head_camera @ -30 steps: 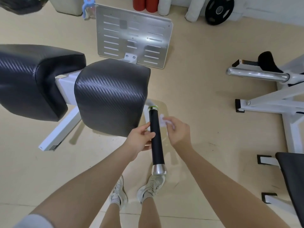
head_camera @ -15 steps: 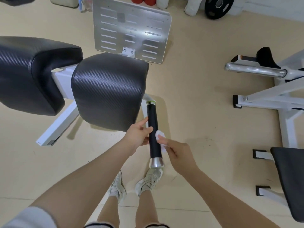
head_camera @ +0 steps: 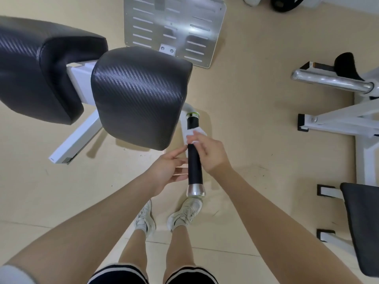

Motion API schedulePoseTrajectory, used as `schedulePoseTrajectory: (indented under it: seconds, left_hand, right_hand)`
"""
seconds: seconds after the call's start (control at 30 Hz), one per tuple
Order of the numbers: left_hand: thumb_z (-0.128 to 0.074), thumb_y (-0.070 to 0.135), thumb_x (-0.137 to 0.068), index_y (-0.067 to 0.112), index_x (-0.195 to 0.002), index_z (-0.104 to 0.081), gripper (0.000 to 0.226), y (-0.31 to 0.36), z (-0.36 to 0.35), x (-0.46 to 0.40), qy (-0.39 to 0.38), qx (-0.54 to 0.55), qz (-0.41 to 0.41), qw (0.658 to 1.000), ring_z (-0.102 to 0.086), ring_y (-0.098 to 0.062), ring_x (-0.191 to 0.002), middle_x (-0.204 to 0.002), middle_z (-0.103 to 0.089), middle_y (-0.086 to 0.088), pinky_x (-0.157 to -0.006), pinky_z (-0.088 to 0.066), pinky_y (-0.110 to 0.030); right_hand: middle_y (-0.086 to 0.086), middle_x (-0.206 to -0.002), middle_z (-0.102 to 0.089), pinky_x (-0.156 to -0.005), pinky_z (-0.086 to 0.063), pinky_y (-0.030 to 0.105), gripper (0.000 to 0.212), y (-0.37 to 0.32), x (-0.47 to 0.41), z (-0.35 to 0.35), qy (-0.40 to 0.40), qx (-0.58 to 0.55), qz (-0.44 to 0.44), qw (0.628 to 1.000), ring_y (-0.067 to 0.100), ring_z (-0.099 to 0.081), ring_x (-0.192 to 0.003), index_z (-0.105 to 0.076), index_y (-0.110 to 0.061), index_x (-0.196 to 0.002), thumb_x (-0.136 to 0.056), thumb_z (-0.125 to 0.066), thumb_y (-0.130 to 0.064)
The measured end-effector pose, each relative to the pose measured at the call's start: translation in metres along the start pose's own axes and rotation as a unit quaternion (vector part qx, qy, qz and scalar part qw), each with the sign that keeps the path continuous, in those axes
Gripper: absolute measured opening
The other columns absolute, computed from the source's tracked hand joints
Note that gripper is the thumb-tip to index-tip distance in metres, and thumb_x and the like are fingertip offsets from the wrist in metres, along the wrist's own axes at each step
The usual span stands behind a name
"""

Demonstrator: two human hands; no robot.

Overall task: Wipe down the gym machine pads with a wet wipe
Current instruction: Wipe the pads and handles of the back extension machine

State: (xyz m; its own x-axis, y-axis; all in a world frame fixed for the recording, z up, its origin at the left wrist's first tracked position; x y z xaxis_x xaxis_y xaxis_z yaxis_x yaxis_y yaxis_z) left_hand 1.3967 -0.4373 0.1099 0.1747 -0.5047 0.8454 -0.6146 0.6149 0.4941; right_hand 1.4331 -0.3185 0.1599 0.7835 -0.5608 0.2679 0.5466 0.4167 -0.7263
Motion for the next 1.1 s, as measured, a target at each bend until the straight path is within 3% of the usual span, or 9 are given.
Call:
schedulePoseTrajectory:
  seconds: [0.13, 0.3, 0.43, 0.53, 0.67, 0.8, 0.9, 1.03, 1.1]
  left_hand:
    - [-0.045, -0.001, -0.090, 0.020, -0.123, -0.057, 0.041, -0.005, 0.004, 0.002, 0.018, 0.050, 0.014, 0.999, -0.068, -0.020, -0.081, -0.104, -0.068, -0.005, -0.067, -0.055, -0.026]
    - [-0.037, -0.002, -0.087, 0.019, -0.121, -0.059, 0.046, -0.003, 0.004, 0.007, 0.015, 0.050, 0.016, 0.999, -0.064, -0.023, -0.089, -0.116, -0.065, -0.008, -0.059, -0.052, -0.021]
    - [-0.031, 0.000, -0.087, 0.016, -0.121, -0.057, 0.046, -0.007, 0.007, 0.002, 0.014, 0.068, 0.021, 0.997, -0.066, -0.022, -0.086, -0.110, -0.067, -0.007, -0.066, -0.053, -0.025]
    - [-0.029, 0.001, -0.087, 0.016, -0.120, -0.056, 0.046, -0.010, 0.011, 0.000, 0.018, 0.084, 0.020, 0.996, -0.067, -0.021, -0.090, -0.111, -0.067, -0.007, -0.071, -0.052, -0.028]
    - [-0.028, 0.002, -0.090, 0.015, -0.119, -0.057, 0.043, -0.015, 0.031, 0.002, 0.072, 0.096, 0.007, 0.993, -0.063, -0.022, -0.094, -0.106, -0.067, -0.005, -0.077, -0.050, -0.028]
    - [-0.028, 0.003, -0.091, 0.012, -0.119, -0.056, 0.041, -0.018, 0.043, 0.008, 0.095, 0.094, 0.012, 0.991, -0.062, -0.023, -0.092, -0.103, -0.066, -0.006, -0.081, -0.048, -0.030]
    - [-0.028, 0.003, -0.091, 0.012, -0.120, -0.056, 0.041, -0.016, 0.038, 0.011, 0.093, 0.082, 0.013, 0.992, -0.061, -0.022, -0.090, -0.105, -0.066, -0.007, -0.083, -0.048, -0.031]
    - [-0.038, 0.010, -0.094, 0.020, -0.123, -0.056, 0.036, -0.004, 0.019, 0.013, 0.051, 0.037, -0.022, 0.998, -0.061, -0.019, -0.090, -0.109, -0.065, -0.003, -0.087, -0.048, -0.032]
    - [-0.047, 0.017, -0.095, 0.025, -0.127, -0.054, 0.034, 0.001, 0.005, 0.014, 0.021, -0.007, -0.067, 0.997, -0.062, -0.015, -0.092, -0.113, -0.064, 0.001, -0.087, -0.048, -0.028]
  right_hand:
    - [0.006, -0.118, -0.061, -0.084, -0.040, 0.022, 0.036, -0.018, 0.037, -0.014, -0.123, 0.079, 0.065, 0.987, 0.019, -0.059, -0.102, -0.060, -0.009, -0.121, -0.092, -0.042, 0.003]
    - [-0.017, -0.099, -0.063, -0.074, -0.038, 0.002, 0.028, -0.035, 0.089, -0.008, -0.206, 0.022, 0.082, 0.975, -0.012, -0.055, -0.084, -0.061, -0.025, -0.098, -0.087, -0.042, -0.008]
    - [-0.010, -0.092, -0.061, -0.071, -0.034, -0.003, 0.035, -0.038, 0.029, 0.030, -0.060, -0.014, 0.019, 0.998, 0.001, -0.057, -0.084, -0.068, -0.012, -0.097, -0.089, -0.039, -0.030]
    - [0.004, -0.098, -0.067, -0.074, -0.039, 0.014, 0.028, -0.024, -0.033, 0.027, -0.005, 0.096, 0.022, 0.995, 0.022, -0.060, -0.088, -0.064, -0.008, -0.107, -0.095, -0.040, -0.017]
    - [0.017, -0.110, -0.063, -0.086, -0.045, 0.036, 0.027, -0.007, -0.069, -0.016, -0.087, 0.198, 0.050, 0.975, 0.033, -0.059, -0.099, -0.060, -0.007, -0.113, -0.093, -0.043, -0.008]
    - [0.006, -0.092, -0.058, -0.064, -0.042, 0.018, 0.030, -0.001, -0.047, -0.036, -0.207, 0.239, 0.000, 0.949, 0.027, -0.054, -0.082, -0.061, -0.012, -0.103, -0.087, -0.043, -0.030]
    - [0.004, -0.099, -0.059, -0.070, -0.046, 0.026, 0.021, -0.023, 0.011, -0.032, -0.251, 0.263, 0.096, 0.927, 0.021, -0.059, -0.084, -0.063, -0.015, -0.104, -0.090, -0.048, -0.021]
    - [0.006, -0.098, -0.067, -0.074, -0.047, 0.025, 0.022, -0.032, 0.053, -0.012, -0.271, 0.070, 0.108, 0.954, 0.015, -0.062, -0.083, -0.067, -0.009, -0.101, -0.095, -0.046, -0.013]
    - [0.009, -0.091, -0.068, -0.073, -0.048, 0.020, 0.022, -0.013, 0.028, 0.025, -0.092, -0.077, -0.010, 0.993, 0.009, -0.065, -0.080, -0.067, -0.005, -0.097, -0.096, -0.046, -0.011]
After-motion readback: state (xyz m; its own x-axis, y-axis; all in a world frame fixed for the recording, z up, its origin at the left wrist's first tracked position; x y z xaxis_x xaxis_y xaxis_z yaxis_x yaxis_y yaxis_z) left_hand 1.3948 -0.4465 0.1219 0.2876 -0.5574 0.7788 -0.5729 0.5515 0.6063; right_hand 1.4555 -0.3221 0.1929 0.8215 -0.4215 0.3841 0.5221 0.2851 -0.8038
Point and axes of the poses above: each hand's wrist, its own x-axis away from the middle knuckle, its own z-axis out of the back of the hand, y = z × x, the point moved 9 cm from there along -x, towards the middle knuckle
